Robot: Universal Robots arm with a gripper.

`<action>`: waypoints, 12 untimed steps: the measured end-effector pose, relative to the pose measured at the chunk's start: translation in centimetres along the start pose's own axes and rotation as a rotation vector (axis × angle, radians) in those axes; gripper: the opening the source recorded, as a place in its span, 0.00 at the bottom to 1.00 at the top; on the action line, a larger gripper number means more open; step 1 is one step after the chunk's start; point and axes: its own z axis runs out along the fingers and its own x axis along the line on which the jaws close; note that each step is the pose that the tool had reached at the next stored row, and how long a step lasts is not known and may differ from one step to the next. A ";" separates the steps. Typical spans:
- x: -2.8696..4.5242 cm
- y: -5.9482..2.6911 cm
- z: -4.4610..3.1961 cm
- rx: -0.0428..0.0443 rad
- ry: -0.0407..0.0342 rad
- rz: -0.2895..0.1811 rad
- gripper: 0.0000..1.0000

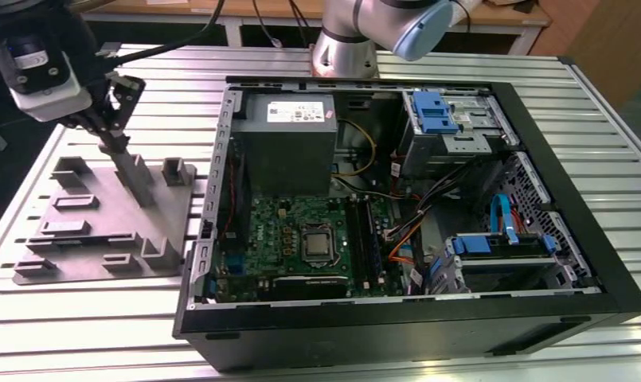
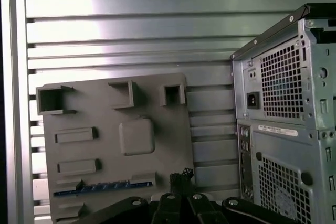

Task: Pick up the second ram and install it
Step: 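Reach for the second ram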

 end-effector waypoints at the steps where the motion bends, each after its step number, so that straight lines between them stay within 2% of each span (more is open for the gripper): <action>1: 0.26 -0.12 0.08 0.0000 0.0000 0.000 0.10; 7: 1.90 -0.82 0.62 0.0000 0.0000 0.000 0.10; 12: 3.60 -1.40 1.08 0.0002 0.0001 0.000 0.10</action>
